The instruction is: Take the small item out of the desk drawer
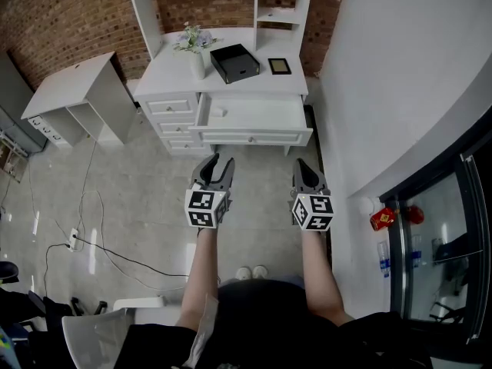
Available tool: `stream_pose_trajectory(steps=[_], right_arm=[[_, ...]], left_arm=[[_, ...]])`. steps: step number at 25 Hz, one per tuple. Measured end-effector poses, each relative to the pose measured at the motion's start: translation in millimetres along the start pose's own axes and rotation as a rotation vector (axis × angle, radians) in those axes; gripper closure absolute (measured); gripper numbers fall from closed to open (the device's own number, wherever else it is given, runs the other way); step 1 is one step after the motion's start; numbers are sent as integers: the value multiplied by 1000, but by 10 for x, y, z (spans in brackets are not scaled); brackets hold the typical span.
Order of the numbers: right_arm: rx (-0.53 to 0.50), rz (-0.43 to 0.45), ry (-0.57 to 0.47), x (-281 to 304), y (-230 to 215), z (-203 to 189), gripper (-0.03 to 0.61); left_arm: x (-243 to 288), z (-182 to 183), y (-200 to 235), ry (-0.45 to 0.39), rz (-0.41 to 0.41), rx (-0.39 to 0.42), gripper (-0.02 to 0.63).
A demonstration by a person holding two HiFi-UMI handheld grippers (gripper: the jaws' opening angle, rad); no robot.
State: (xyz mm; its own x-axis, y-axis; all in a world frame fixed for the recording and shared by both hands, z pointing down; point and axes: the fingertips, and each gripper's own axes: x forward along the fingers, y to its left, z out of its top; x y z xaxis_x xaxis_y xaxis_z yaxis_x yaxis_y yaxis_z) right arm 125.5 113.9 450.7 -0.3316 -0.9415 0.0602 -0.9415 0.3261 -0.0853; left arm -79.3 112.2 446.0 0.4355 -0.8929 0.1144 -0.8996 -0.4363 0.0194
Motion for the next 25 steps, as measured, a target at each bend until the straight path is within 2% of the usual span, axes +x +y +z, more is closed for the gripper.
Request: stream_pose_trajectory(steps=[1,6,18,25], right_arm=[[1,-1,-1,1,9,4,580],[2,-10,-7,6,82,12,580],[23,-53,-14,-96,165,-110,580],[26,-54,-17,154,66,-111,580]], left_arm=[[-5,-1,13,0,2,-1,458],[-55,-24,97,2,2,-1,428],[-197,-117,296,7,5,7,422],[49,-171,389,21,2,10,420]])
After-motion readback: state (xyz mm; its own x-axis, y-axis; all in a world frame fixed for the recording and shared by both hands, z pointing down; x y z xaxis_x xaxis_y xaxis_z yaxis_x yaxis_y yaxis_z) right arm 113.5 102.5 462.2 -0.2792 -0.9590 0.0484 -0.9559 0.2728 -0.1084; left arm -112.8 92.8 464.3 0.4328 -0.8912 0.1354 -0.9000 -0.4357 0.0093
